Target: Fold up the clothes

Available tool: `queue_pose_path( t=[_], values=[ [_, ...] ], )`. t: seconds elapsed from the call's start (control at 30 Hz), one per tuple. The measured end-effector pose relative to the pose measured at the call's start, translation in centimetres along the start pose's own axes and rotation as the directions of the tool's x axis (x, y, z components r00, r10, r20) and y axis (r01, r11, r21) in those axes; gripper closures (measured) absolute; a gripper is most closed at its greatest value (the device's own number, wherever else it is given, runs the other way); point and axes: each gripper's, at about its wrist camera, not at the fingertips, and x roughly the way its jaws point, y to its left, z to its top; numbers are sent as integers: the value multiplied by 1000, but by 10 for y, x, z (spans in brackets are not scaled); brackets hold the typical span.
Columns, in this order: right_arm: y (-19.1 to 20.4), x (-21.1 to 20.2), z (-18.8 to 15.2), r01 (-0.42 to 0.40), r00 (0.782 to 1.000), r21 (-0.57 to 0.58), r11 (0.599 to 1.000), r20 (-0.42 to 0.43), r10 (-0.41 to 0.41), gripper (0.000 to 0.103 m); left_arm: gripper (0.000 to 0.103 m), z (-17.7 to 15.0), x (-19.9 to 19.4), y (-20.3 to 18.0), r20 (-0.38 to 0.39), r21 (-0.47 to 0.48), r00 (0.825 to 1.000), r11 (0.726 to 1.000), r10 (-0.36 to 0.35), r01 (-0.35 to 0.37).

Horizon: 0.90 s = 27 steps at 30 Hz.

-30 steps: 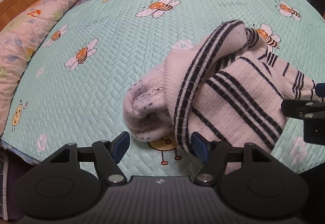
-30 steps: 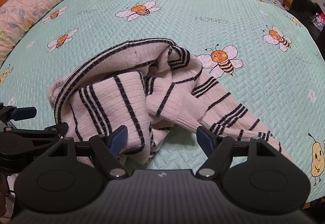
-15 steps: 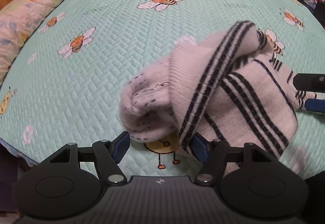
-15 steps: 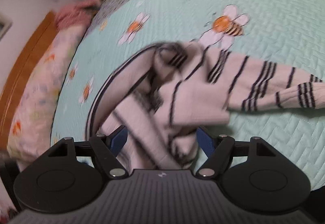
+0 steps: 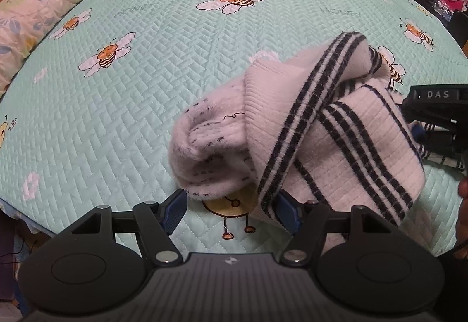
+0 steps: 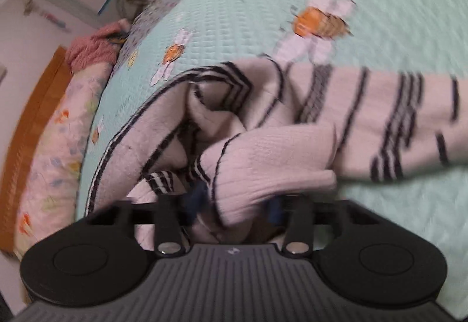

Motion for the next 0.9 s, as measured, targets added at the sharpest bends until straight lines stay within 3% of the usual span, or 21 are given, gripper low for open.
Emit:
queue_pose_path(
  t=[0.17,0.2,0.27,0.33,0.43,0.5,0.57,0.67,0.73,0.8,0.9],
  values=[
    [21,-35,13,-50,991,-94,994,116,61,88,34,-2,-7,-2,28,-2,999,1000,-19,19],
    [24,-49,21,-64,983,-99,993,163,80,94,34,-2,-8,-3,33,-2,999,1000,-22,23],
    [32,-84,41,-78,953,-126,989,283,111,97,34,0,-13,-4,57,-8,998,999,-37,37],
    [47,-130,60,-47,889,-199,979,438,132,103,34,1,-19,-5,85,-11,994,998,-62,64],
    [65,-205,73,93,698,-294,951,701,149,103,34,3,-26,-8,118,-9,989,996,-89,91],
    [61,-233,86,160,655,-274,948,748,106,103,34,3,-27,-12,124,-2,988,996,-91,92],
    [38,-237,101,139,714,-208,968,698,48,98,34,2,-26,-15,118,1,989,996,-91,92],
    [-8,-217,94,91,817,-111,990,577,-10,89,34,0,-27,-18,119,14,988,995,-100,100],
    [-37,-195,77,55,871,-62,997,490,-18,59,34,0,-30,-20,129,30,986,995,-103,100],
    [-66,-168,59,3,922,25,1000,386,-12,49,34,2,-34,-24,147,55,983,993,-110,103],
    [-96,-131,35,-34,970,160,987,241,-6,49,34,5,-43,-35,190,117,972,986,-136,115]
  ],
)
